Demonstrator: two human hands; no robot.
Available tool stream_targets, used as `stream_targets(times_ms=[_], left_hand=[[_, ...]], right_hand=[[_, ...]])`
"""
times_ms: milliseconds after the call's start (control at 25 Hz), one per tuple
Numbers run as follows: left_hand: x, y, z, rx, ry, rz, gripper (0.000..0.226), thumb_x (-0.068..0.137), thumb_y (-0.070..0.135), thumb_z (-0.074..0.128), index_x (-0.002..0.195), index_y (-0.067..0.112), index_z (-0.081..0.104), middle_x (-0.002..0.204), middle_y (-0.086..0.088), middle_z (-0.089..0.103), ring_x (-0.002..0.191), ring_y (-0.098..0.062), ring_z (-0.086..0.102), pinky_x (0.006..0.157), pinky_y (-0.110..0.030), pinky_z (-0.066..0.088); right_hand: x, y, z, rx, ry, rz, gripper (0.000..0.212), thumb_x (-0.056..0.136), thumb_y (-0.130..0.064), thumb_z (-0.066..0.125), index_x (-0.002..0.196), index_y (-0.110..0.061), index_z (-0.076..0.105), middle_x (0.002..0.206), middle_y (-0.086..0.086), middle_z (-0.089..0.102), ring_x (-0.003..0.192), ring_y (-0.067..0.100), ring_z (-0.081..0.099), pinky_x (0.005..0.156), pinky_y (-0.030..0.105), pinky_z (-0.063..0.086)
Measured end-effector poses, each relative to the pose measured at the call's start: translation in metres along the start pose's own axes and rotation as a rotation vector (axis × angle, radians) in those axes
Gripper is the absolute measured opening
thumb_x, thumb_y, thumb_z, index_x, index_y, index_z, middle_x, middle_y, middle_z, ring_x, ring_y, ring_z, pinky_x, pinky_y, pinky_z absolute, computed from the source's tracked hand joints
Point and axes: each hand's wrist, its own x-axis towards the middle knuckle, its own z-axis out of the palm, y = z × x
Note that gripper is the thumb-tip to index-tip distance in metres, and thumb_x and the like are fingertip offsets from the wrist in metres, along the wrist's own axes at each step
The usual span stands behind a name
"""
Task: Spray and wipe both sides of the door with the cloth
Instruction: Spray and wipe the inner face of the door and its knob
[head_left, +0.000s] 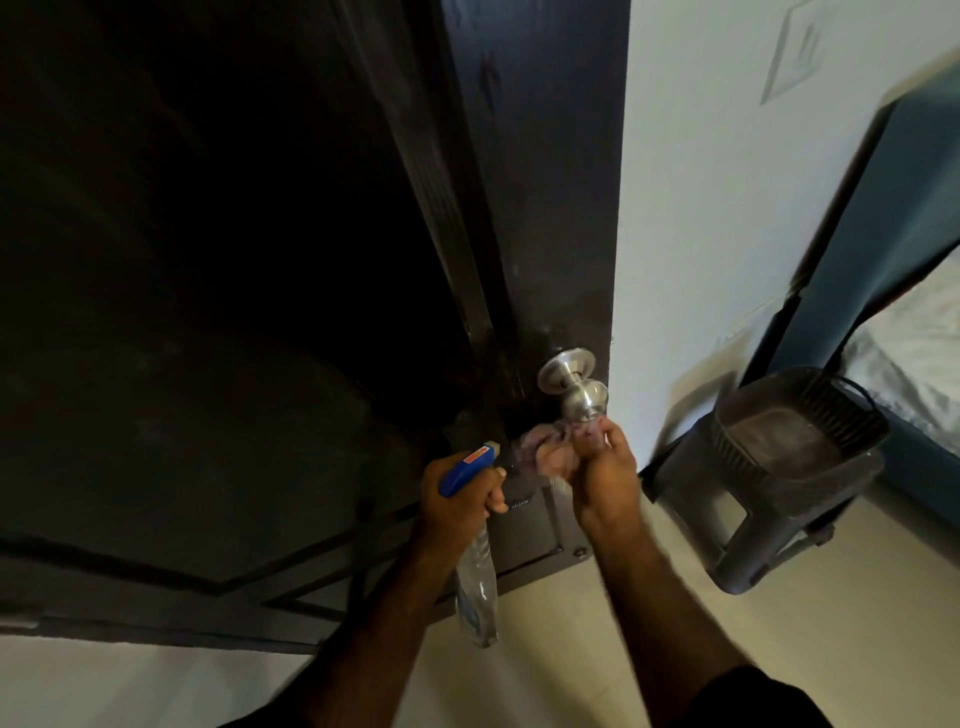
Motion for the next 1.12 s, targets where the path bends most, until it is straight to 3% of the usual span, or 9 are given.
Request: stream_targets(times_ms=[160, 440, 560, 640, 760, 840, 920, 1000, 1120], left_hand=[[-0.004, 0.014, 0.004, -0.084, 0.018, -0.028, 0.009, 0.093, -0.005, 0.065, 0.097, -0.013, 0.068, 0.063, -0.013, 0.064, 0.052, -0.014, 0.063, 0.055, -0.021, 0.054], [-0.008, 0.033, 0.013, -0.178, 0.073, -0.114, 0.026, 0.091, -0.003, 0.071, 0.113, -0.015, 0.064, 0.065, -0.013, 0.064, 0.052, -0.017, 0.062, 0.053, -0.023, 0.055], [-0.020, 0.043, 0.019, -0.170, 0.072, -0.103, 0.024, 0.091, -0.003, 0.070, 0.110, -0.017, 0.062, 0.064, -0.014, 0.063, 0.052, -0.018, 0.062, 0.053, -0.023, 0.056], [-0.027, 0.047, 0.019, -0.187, 0.108, -0.116, 0.018, 0.091, -0.004, 0.070, 0.107, -0.010, 0.064, 0.064, -0.013, 0.064, 0.052, -0.018, 0.063, 0.053, -0.024, 0.056], [-0.036, 0.050, 0.015, -0.160, 0.128, -0.055, 0.015, 0.093, 0.000, 0.070, 0.097, -0.013, 0.064, 0.065, -0.015, 0.064, 0.056, -0.023, 0.064, 0.059, -0.028, 0.058], [-0.041, 0.054, 0.010, -0.111, 0.113, 0.009, 0.019, 0.094, 0.002, 0.068, 0.085, -0.014, 0.064, 0.066, -0.017, 0.064, 0.059, -0.028, 0.063, 0.063, -0.033, 0.059], [-0.047, 0.062, 0.005, -0.102, 0.118, 0.049, 0.020, 0.094, 0.000, 0.067, 0.077, -0.011, 0.064, 0.065, -0.018, 0.063, 0.059, -0.030, 0.061, 0.060, -0.030, 0.057], [-0.052, 0.071, 0.002, -0.121, 0.131, 0.066, 0.020, 0.094, -0.002, 0.067, 0.080, -0.015, 0.063, 0.066, -0.019, 0.062, 0.058, -0.030, 0.061, 0.057, -0.027, 0.055], [-0.055, 0.081, -0.002, -0.100, 0.122, 0.067, 0.022, 0.095, 0.000, 0.066, 0.082, -0.017, 0.062, 0.068, -0.018, 0.063, 0.058, -0.027, 0.061, 0.057, -0.025, 0.055]], right_hand=[[0.003, -0.069, 0.015, 0.172, -0.204, -0.062, 0.033, 0.108, -0.015, 0.049, 0.135, -0.015, 0.069, 0.128, 0.010, 0.075, 0.115, 0.032, 0.070, 0.093, 0.044, 0.059], [-0.015, -0.095, 0.068, -1.576, -0.426, -1.379, 0.022, 0.099, -0.035, 0.064, 0.115, -0.030, 0.078, 0.117, 0.000, 0.058, 0.106, 0.023, 0.057, 0.083, 0.039, 0.042], [-0.005, -0.090, 0.049, -1.684, -0.476, -1.515, 0.030, 0.101, -0.035, 0.060, 0.127, -0.025, 0.072, 0.132, 0.004, 0.054, 0.120, 0.028, 0.053, 0.093, 0.045, 0.043], [-0.005, -0.091, 0.043, -1.250, -0.402, -1.344, 0.023, 0.104, -0.026, 0.067, 0.126, -0.023, 0.071, 0.131, 0.001, 0.054, 0.118, 0.019, 0.054, 0.093, 0.032, 0.046], [-0.015, -0.081, 0.066, -0.578, -0.082, -0.677, 0.019, 0.107, -0.033, 0.066, 0.124, -0.025, 0.071, 0.123, 0.000, 0.064, 0.107, 0.010, 0.063, 0.078, 0.012, 0.054], [-0.009, -0.070, 0.080, 0.025, -0.023, -0.042, 0.035, 0.106, -0.045, 0.063, 0.125, -0.016, 0.071, 0.110, 0.010, 0.071, 0.089, 0.017, 0.069, 0.060, 0.021, 0.058], [0.005, -0.062, 0.077, 0.506, -0.092, 0.356, 0.042, 0.107, -0.043, 0.055, 0.136, -0.016, 0.070, 0.124, 0.020, 0.072, 0.095, 0.030, 0.072, 0.068, 0.038, 0.067], [0.014, -0.068, 0.075, 0.560, -0.078, 0.481, 0.044, 0.111, -0.035, 0.045, 0.145, -0.015, 0.064, 0.137, 0.026, 0.067, 0.106, 0.041, 0.070, 0.059, 0.046, 0.067], [-0.001, -0.093, 0.079, 0.249, -0.108, 0.391, 0.035, 0.111, -0.038, 0.048, 0.120, -0.009, 0.065, 0.107, 0.028, 0.071, 0.092, 0.044, 0.070, 0.046, 0.043, 0.061]])
